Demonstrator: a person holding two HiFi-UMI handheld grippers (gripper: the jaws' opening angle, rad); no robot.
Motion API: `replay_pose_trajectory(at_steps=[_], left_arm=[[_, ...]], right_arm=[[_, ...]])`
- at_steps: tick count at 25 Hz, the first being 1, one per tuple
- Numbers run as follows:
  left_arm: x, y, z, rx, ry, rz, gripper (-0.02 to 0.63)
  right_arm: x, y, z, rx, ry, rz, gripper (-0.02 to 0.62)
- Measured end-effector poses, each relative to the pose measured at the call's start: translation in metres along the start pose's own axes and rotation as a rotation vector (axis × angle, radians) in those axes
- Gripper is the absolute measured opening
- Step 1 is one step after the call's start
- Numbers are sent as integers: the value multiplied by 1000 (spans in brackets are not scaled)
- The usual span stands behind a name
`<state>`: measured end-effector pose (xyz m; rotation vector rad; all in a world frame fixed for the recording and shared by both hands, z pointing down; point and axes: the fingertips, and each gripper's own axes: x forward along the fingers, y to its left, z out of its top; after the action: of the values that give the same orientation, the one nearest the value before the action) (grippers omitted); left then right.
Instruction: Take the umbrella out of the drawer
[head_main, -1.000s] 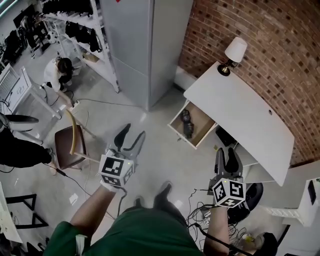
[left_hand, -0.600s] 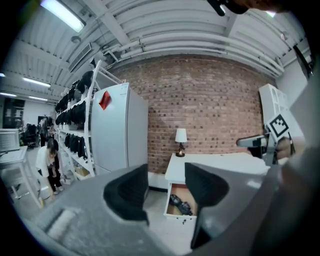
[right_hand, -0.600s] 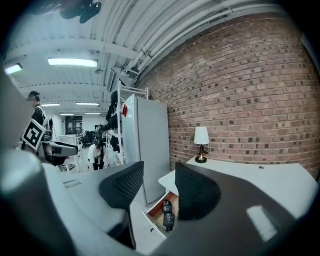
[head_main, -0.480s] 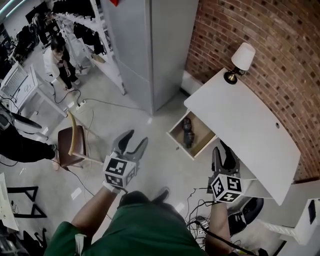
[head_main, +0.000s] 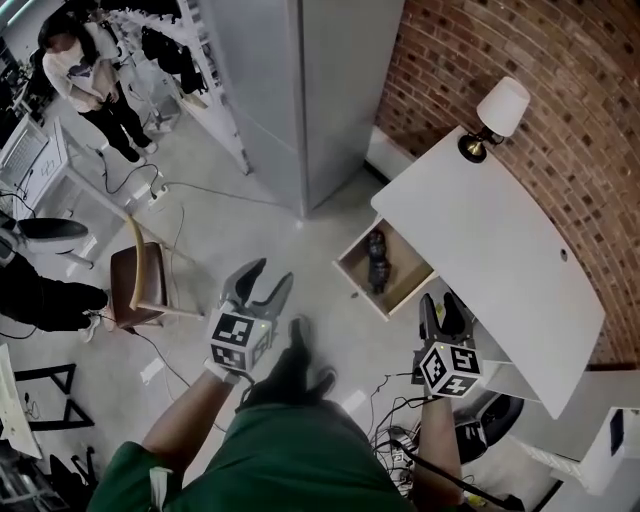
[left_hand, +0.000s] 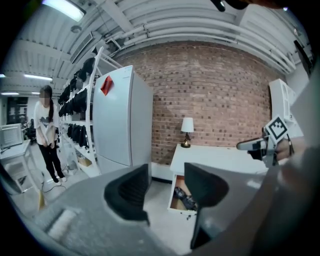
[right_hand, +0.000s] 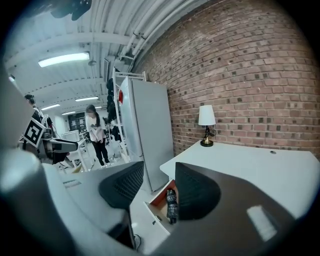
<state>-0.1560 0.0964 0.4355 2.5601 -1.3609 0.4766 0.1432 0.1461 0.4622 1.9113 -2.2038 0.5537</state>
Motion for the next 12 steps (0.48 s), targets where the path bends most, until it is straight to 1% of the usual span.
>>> replay_pose_trajectory(at_steps=[4,12], left_arm=[[46,24,-10,-15,-7,-21,225],[134,72,-30,-45,90,-87,222]], right_arm=[[41,-2,-9,-18,61,3,181],[142,0,-39,-85,235,22,181]])
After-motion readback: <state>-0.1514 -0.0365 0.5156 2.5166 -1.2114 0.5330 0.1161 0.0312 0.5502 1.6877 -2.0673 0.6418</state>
